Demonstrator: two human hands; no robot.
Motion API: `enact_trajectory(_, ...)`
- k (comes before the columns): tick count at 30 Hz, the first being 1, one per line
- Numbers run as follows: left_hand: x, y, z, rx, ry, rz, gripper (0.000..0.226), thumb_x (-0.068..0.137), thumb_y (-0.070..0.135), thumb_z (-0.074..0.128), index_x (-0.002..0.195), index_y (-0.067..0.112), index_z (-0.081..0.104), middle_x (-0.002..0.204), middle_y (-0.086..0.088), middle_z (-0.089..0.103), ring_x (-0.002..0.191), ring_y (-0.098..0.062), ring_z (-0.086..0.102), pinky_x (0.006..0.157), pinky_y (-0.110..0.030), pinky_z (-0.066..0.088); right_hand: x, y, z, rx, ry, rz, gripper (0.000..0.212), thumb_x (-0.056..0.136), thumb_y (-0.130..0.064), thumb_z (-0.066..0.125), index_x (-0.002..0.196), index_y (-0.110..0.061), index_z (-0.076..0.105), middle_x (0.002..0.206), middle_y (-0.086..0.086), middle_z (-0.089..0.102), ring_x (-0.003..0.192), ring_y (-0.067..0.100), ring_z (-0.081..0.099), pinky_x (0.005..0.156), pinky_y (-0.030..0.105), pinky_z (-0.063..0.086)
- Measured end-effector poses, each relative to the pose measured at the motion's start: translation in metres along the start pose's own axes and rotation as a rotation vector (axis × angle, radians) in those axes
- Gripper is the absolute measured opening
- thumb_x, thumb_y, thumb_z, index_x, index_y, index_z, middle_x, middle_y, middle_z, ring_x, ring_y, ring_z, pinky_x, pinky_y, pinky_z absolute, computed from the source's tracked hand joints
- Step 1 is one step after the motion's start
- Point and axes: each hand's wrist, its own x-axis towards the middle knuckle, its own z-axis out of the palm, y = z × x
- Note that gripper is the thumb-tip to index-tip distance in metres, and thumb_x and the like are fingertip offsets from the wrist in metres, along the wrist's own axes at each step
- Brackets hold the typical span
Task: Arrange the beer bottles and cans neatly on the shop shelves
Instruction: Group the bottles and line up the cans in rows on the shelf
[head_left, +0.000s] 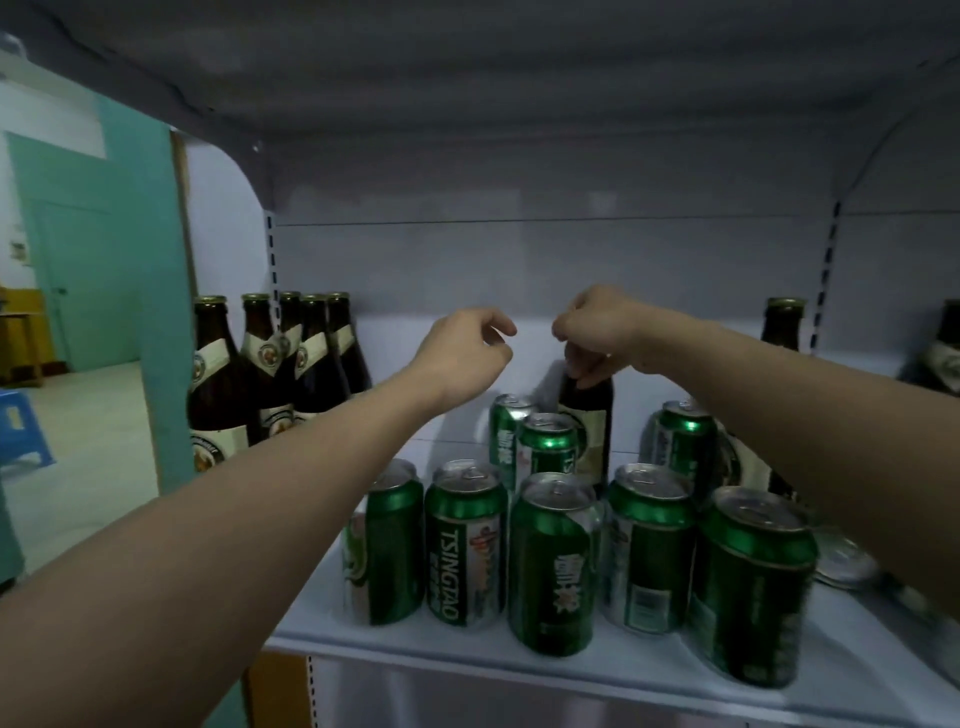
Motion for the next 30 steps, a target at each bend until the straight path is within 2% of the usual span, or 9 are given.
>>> enact_trajectory(1, 0.006, 0.005, 0.004, -0.019, -0.025, -0.020, 0.028, 0.093, 0.014, 0.053, 0.119, 0.018, 0.062, 0.107, 0.001, 0.064, 0.084, -0.015, 0.056, 0.071, -0.024, 0.041, 0.000, 0.006, -0.002, -0.043, 0.006, 0.035, 0.023, 0.100, -0.011, 0.047, 0.114, 0.005, 0.054, 0.086, 0.016, 0.059, 0.064, 0.024, 0.061, 0.049, 0.030, 0.058)
enact_trajectory(3, 0.018, 0.012, 0.012, -0.070, -0.082, -0.071, 0.031, 0.093, 0.014, 0.055, 0.123, 0.016, 0.058, 0.109, -0.002, 0.062, 0.081, -0.013, 0.055, 0.071, -0.024, 0.042, 0.001, 0.019, -0.002, -0.132, 0.014, 0.095, 0.024, 0.099, -0.014, 0.049, 0.114, 0.004, 0.055, 0.091, 0.018, 0.064, 0.072, 0.029, 0.067, 0.056, 0.036, 0.061)
enact_trajectory(6, 0.031, 0.021, 0.033, -0.091, -0.149, -0.118, 0.040, 0.092, 0.017, 0.060, 0.131, 0.013, 0.051, 0.113, -0.007, 0.061, 0.093, -0.020, 0.059, 0.078, -0.030, 0.049, 0.002, 0.037, -0.005, -0.219, 0.033, 0.138, 0.024, 0.097, -0.016, 0.055, 0.111, 0.003, 0.056, 0.098, 0.020, 0.066, 0.082, 0.034, 0.071, 0.073, 0.044, 0.062)
enact_trajectory(10, 0.045, 0.030, 0.063, -0.061, -0.214, -0.139, 0.057, 0.091, 0.022, 0.064, 0.142, 0.009, 0.040, 0.127, -0.013, 0.056, 0.109, -0.030, 0.059, 0.090, -0.038, 0.053, 0.007, 0.056, -0.004, -0.119, -0.010, 0.143, 0.022, 0.094, -0.019, 0.066, 0.102, -0.004, 0.053, 0.096, 0.013, 0.063, 0.079, 0.028, 0.067, 0.076, 0.041, 0.061)
enact_trajectory(12, 0.051, 0.034, 0.075, -0.060, -0.267, -0.152, 0.053, 0.091, 0.021, 0.065, 0.138, 0.008, 0.043, 0.123, -0.014, 0.059, 0.107, -0.031, 0.061, 0.091, -0.043, 0.054, 0.010, 0.063, 0.001, -0.060, -0.046, 0.137, 0.020, 0.093, -0.020, 0.068, 0.099, -0.007, 0.055, 0.085, 0.007, 0.061, 0.071, 0.021, 0.062, 0.070, 0.037, 0.060)
enact_trajectory(15, 0.060, 0.035, 0.087, -0.061, -0.282, -0.166, 0.040, 0.090, 0.019, 0.066, 0.125, 0.008, 0.051, 0.112, -0.016, 0.064, 0.098, -0.033, 0.066, 0.084, -0.048, 0.058, 0.018, 0.072, 0.007, -0.039, -0.043, 0.122, 0.039, 0.091, -0.022, 0.070, 0.119, -0.002, 0.052, 0.088, 0.010, 0.063, 0.068, 0.020, 0.063, 0.064, 0.036, 0.061)
enact_trajectory(20, 0.068, 0.032, 0.094, -0.073, -0.264, -0.168, 0.036, 0.091, 0.022, 0.067, 0.123, 0.011, 0.052, 0.112, -0.016, 0.065, 0.099, -0.034, 0.066, 0.082, -0.050, 0.058, 0.027, 0.082, 0.008, -0.078, -0.036, 0.130, 0.051, 0.095, -0.018, 0.063, 0.135, -0.004, 0.034, 0.121, 0.019, 0.057, 0.097, 0.034, 0.066, 0.078, 0.049, 0.061)
enact_trajectory(24, 0.067, 0.030, 0.096, -0.129, -0.296, -0.198, 0.042, 0.091, 0.024, 0.068, 0.124, 0.015, 0.043, 0.110, -0.014, 0.062, 0.097, -0.034, 0.066, 0.075, -0.052, 0.060, 0.026, 0.081, 0.007, -0.092, -0.044, 0.134, 0.050, 0.097, -0.016, 0.061, 0.136, -0.005, 0.032, 0.120, 0.017, 0.054, 0.098, 0.035, 0.066, 0.080, 0.047, 0.061)
enact_trajectory(30, 0.064, 0.035, 0.100, -0.107, -0.208, -0.165, 0.034, 0.090, 0.019, 0.069, 0.113, 0.014, 0.044, 0.113, -0.014, 0.060, 0.101, -0.034, 0.063, 0.088, -0.051, 0.055, 0.020, 0.080, 0.010, -0.138, -0.014, 0.115, 0.050, 0.097, -0.014, 0.059, 0.137, -0.004, 0.030, 0.128, 0.019, 0.052, 0.108, 0.035, 0.061, 0.082, 0.048, 0.059)
